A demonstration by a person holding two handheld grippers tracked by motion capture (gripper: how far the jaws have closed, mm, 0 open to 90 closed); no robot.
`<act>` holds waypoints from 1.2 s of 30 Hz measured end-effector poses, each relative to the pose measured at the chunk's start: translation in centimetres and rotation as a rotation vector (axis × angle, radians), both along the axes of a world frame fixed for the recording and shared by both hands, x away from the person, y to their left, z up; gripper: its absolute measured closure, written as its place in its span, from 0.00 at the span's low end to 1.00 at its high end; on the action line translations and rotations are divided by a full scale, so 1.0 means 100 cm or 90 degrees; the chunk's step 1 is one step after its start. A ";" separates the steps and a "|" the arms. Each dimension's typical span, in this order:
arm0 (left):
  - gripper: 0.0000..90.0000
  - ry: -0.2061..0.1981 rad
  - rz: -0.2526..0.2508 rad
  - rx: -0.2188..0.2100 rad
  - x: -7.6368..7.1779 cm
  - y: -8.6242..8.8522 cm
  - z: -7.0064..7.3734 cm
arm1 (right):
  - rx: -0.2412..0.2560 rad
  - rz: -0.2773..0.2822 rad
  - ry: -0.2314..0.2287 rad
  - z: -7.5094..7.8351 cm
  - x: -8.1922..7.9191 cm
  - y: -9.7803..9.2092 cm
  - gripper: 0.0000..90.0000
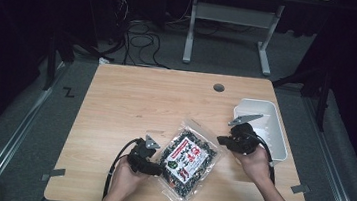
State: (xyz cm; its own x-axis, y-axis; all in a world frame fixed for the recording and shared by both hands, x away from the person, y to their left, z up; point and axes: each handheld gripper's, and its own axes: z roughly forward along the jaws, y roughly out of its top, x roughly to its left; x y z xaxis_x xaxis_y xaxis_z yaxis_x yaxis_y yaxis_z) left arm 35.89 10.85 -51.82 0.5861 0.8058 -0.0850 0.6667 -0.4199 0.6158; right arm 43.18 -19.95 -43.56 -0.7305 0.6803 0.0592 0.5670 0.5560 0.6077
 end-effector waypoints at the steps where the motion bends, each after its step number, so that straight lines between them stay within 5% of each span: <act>1: 0.30 0.000 0.000 0.000 0.000 0.000 0.000 | 0.000 0.000 0.000 0.000 0.000 0.000 1.00; 17: 0.29 -0.019 0.021 -0.007 -0.002 0.005 0.003 | -0.011 0.017 -0.054 0.039 -0.003 0.000 1.00; 36: 0.29 -0.021 0.039 -0.015 -0.001 0.009 0.003 | -0.011 0.036 -0.086 0.076 -0.001 0.002 1.00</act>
State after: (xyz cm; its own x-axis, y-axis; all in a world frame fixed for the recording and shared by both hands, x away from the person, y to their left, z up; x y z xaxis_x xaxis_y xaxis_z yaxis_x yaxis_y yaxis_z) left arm 35.77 11.74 -51.47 0.5391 0.8379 -0.0858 0.6694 -0.3644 0.6473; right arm 43.06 -19.75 -35.92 -0.7684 0.6378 -0.0538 0.4484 0.5963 0.6658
